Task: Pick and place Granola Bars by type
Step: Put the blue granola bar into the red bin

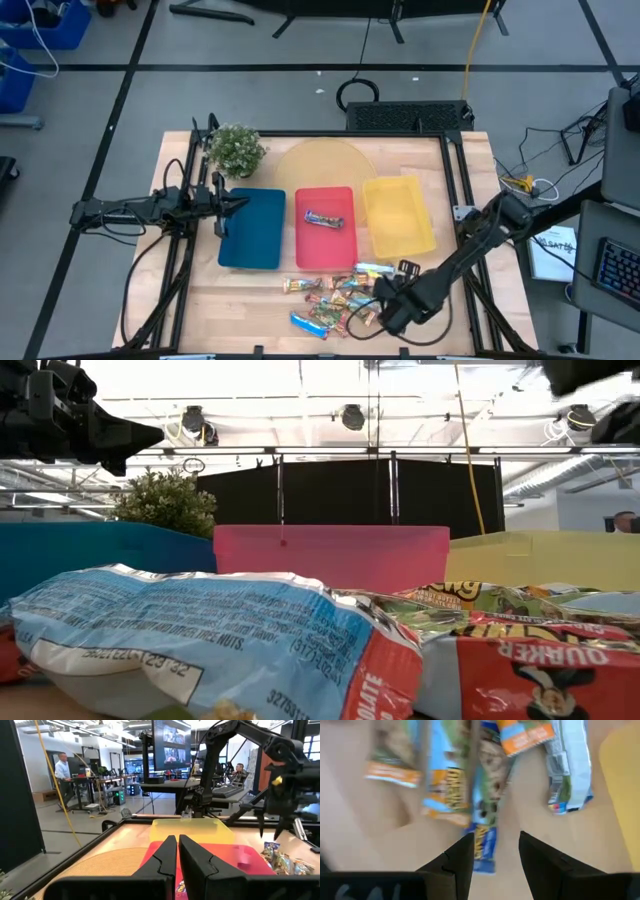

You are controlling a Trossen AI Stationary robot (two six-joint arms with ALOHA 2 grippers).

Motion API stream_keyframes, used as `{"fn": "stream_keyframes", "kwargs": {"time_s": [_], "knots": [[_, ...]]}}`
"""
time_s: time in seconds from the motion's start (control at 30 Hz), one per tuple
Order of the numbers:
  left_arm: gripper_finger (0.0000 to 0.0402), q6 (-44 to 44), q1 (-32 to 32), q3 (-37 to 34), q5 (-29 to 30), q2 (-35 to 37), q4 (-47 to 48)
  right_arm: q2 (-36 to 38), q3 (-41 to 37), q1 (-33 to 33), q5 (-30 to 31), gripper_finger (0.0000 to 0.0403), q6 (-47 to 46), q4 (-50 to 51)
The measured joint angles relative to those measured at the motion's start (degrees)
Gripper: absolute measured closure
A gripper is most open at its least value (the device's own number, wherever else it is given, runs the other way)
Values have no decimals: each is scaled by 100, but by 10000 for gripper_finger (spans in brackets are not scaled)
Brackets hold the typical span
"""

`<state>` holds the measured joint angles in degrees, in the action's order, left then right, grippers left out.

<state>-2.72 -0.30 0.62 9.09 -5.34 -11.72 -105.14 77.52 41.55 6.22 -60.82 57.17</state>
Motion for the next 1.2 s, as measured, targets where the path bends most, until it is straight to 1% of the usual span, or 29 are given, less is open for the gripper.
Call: {"fn": "stream_keyframes", "kwargs": {"time_s": [0.1,0.23,0.63,0.8,0.93,1.0,1.07,1.2], "knots": [[376,0,0,0,1,0,-2,-212,0,-46,-22,257,28,46],[376,0,0,0,1,0,-5,-427,0,-56,95,257,63,-33],[376,-24,0,0,3,0,-14,-516,-2,-58,-15,257,275,-706],[376,-143,0,0,3,0,-14,-514,-238,-58,-33,257,569,-1233],[376,-136,0,0,3,0,-14,-485,-544,-73,-83,258,376,-1398],[376,-135,0,0,3,0,-14,-475,-685,-95,-196,268,238,-1428],[376,-133,0,0,3,-2,-15,-483,-777,-99,-313,288,151,-1402],[376,-133,0,0,3,-2,-18,-415,-778,-99,-329,351,207,-1395]]}}
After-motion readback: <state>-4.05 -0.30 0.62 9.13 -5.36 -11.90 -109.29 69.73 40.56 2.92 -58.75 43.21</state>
